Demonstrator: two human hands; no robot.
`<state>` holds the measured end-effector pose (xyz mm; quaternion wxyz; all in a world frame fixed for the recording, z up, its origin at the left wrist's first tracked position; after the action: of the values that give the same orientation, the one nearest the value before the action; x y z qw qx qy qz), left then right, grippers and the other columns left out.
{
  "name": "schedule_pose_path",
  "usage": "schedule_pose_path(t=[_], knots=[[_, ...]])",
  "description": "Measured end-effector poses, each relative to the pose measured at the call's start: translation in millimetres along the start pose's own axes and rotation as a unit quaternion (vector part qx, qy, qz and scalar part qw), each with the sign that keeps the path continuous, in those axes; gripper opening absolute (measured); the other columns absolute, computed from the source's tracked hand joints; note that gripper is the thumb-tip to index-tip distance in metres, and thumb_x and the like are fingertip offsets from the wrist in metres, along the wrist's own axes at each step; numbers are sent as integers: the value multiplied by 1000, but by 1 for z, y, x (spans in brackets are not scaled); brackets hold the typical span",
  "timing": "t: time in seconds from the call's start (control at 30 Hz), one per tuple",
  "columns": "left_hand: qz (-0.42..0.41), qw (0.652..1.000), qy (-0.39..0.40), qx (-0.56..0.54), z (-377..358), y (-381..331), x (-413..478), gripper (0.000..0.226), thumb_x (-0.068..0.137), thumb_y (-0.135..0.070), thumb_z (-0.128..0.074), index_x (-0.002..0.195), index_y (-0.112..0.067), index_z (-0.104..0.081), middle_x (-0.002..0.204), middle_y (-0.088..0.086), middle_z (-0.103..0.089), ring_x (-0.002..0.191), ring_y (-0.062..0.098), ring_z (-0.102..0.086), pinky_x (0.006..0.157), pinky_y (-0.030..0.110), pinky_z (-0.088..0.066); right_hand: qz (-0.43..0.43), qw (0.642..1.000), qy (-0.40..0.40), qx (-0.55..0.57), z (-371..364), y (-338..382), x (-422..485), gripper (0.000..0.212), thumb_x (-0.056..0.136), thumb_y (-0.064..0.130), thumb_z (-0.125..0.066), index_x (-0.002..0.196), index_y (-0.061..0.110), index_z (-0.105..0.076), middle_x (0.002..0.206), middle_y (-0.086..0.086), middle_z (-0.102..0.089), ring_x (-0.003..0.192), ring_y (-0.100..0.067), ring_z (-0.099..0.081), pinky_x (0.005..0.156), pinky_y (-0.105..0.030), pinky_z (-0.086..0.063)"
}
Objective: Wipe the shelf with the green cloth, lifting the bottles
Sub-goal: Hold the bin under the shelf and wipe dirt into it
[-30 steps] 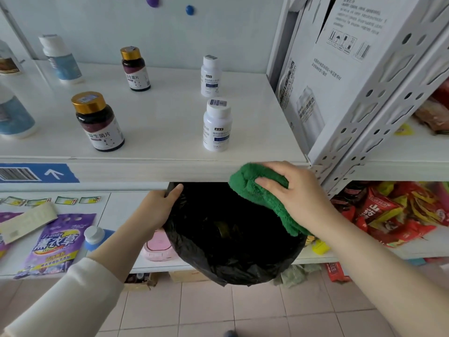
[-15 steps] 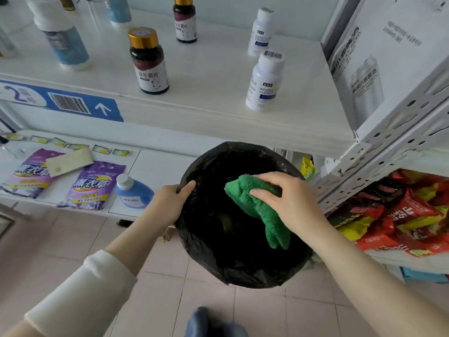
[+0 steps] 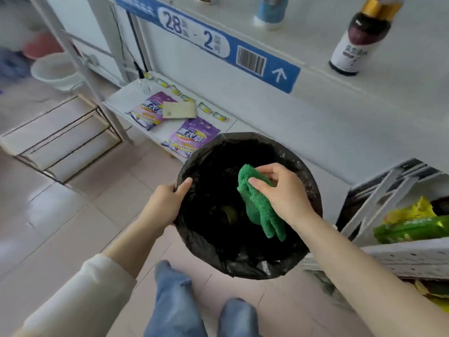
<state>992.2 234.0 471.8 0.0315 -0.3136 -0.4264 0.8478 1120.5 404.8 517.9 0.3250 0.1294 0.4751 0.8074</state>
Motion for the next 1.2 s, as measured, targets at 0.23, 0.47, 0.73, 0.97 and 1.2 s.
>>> schedule_pose_path(t=[0.23,0.47,0.73,0.97,1.2], knots=[[24,997,-56,-44,137,58,71,48,90,-49,-44,70,-5,-43,64,10,-44,58,23,-45,55,31,-31,61,993,87,-56,-157,79,65,14,82,21,-65,95,18,-60,91,5,-61,77,8,-51,64,5,-36],[50,989,-116,-80,257,102,145,44,92,-46,-43,67,-10,-51,68,7,-57,71,28,-55,58,32,-34,72,996,41,-20,-293,148,113,13,81,20,-66,91,22,-57,80,16,-57,74,6,-53,62,3,-37],[112,976,-163,-92,339,136,262,32,93,-44,-42,77,-18,-54,71,0,-58,81,25,-56,62,32,-37,72,992,97,-15,-433,192,220,14,82,17,-65,93,17,-56,77,21,-52,71,7,-51,61,4,-35],[161,957,-212,-115,389,150,365,37,93,-39,-43,105,-10,-63,99,13,-68,101,32,-58,74,32,-37,18,989,146,-35,-522,207,322,16,82,19,-65,96,15,-57,87,4,-59,83,-15,-55,68,-15,-33],[215,942,-222,-127,438,184,468,39,94,-37,-42,110,-6,-60,107,17,-66,106,34,-57,76,32,-36,-62,976,205,-33,-617,213,402,16,83,16,-64,93,19,-52,89,3,-58,87,-16,-56,74,-16,-36]])
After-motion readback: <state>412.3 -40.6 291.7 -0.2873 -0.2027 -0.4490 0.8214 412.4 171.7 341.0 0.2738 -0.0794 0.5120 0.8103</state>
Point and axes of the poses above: each hand's wrist, its own x-axis towards the middle knuckle, its own z-axis out of the back of the hand, y = z × x, the point moved 1 cm from there along x, towards the middle knuckle
